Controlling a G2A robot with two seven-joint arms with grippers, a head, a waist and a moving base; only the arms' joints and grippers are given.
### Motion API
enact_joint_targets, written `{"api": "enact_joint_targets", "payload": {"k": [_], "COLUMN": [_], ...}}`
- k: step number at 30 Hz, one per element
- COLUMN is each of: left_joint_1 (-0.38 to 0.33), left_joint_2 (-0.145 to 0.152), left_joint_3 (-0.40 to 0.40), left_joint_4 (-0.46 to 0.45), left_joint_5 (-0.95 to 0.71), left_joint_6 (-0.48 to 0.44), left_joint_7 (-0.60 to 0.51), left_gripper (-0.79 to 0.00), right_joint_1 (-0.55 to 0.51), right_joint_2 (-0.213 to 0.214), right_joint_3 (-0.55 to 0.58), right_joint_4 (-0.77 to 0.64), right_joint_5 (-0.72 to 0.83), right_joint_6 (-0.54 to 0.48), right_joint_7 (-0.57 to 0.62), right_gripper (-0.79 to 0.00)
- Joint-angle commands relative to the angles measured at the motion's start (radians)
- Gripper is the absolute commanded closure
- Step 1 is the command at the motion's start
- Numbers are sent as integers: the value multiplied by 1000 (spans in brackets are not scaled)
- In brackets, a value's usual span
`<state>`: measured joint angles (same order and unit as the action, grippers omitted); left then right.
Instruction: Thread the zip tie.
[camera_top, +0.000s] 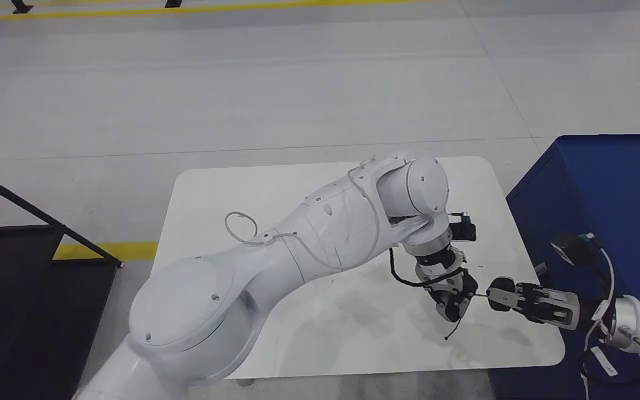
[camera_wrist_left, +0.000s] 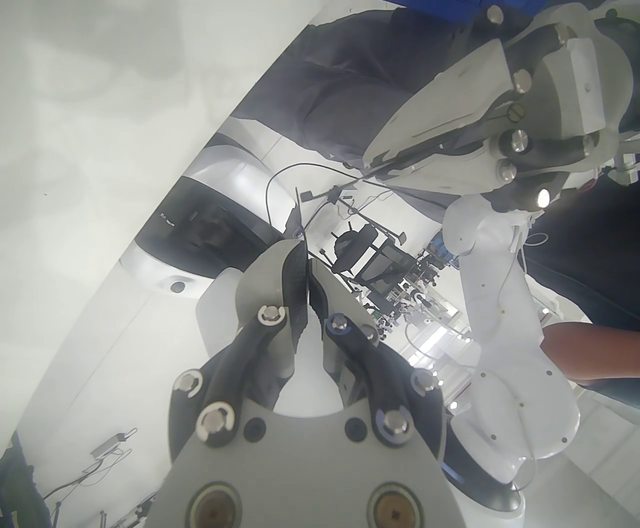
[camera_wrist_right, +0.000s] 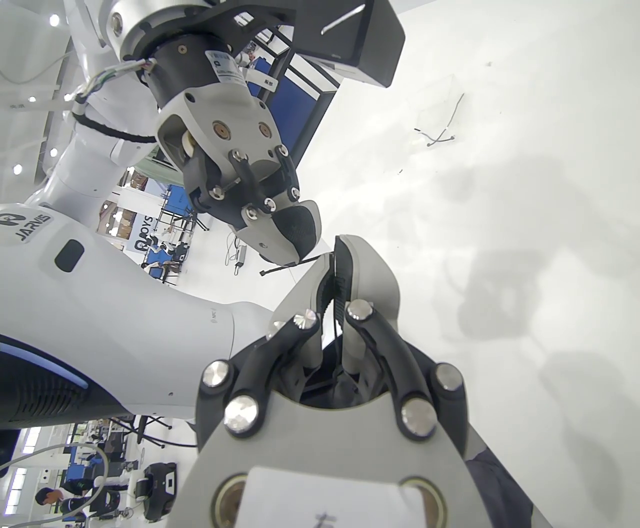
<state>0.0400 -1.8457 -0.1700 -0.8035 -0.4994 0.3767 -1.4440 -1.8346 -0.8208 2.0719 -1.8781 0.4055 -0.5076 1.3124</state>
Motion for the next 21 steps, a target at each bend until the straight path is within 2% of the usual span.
{"api": "enact_joint_targets", "payload": {"k": [1,7,21], "left_joint_1": [-1,-18,-21], "left_joint_2": [-2,-1,22], "left_joint_3": [0,0,0], "left_joint_4": [3,12,-9], "left_joint_5": [0,-10,-22], "left_joint_6": [0,-1,4], "left_joint_7": [0,-1,5], "left_gripper": [0,0,0], "right_joint_1": [0,0,0], "right_joint_2": [0,0,0], "right_joint_3": [0,0,0], "right_joint_4": [0,0,0], "right_joint_5": [0,0,0], "right_joint_6": [0,0,0], "right_joint_7": [0,0,0], "right_gripper": [0,0,0]}}
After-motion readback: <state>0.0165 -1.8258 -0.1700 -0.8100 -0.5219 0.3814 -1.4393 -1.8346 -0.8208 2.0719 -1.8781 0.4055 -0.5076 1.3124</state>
